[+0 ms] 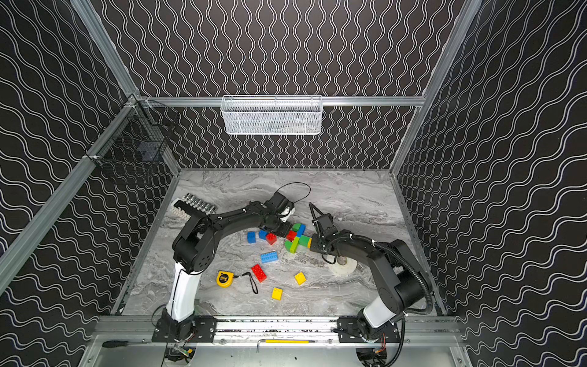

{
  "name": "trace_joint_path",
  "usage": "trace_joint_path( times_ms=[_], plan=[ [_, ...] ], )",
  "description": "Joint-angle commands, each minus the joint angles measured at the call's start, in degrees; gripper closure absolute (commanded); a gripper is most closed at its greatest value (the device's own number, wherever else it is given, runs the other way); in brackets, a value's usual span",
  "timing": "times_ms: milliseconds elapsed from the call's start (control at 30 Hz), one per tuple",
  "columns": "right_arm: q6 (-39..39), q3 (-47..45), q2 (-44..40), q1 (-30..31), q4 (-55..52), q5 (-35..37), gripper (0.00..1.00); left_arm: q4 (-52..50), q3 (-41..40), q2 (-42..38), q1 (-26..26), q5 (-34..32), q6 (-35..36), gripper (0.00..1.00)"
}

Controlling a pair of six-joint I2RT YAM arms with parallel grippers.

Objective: Assemble a fork with lego
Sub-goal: Adjust the lego brick at the center of the board.

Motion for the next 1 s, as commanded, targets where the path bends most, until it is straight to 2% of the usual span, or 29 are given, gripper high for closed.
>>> trace_joint_path(
  times_ms=[0, 300, 567, 700, 867, 967],
  plan=[
    [-1.14, -0.7, 0.21, 0.69, 3.95, -6.36, 0.99, -0.07, -0.13, 1.31, -1.06, 8.59, 0.5, 0.99],
    [0.31, -4.32, -2.59, 0.6, 6.15, -6.66, 0.96, -0.56, 7.08, 7.14, -0.86, 13.1, 0.64, 0.98],
    [-0.53, -4.33, -1.33, 0.6, 9.61, -9.44, 0.89, -3.44, 15.71, 13.03, 1.21, 12.46, 0.72, 0.96],
    [-1.81, -4.42, -1.29, 0.6, 10.3, -9.75, 0.88, -5.6, 20.31, 15.74, 3.15, 10.62, 1.11, 0.89],
    [-4.17, -4.84, -1.0, 0.6, 11.06, -8.89, 0.87, -6.7, 25.21, 17.12, 6.01, 10.43, 0.09, 0.71],
    [-5.39, -4.56, -0.23, 0.6, 10.8, -7.67, 0.87, -8.48, 29.24, 17.33, 7.2, 9.19, -0.19, 0.64]
  ],
)
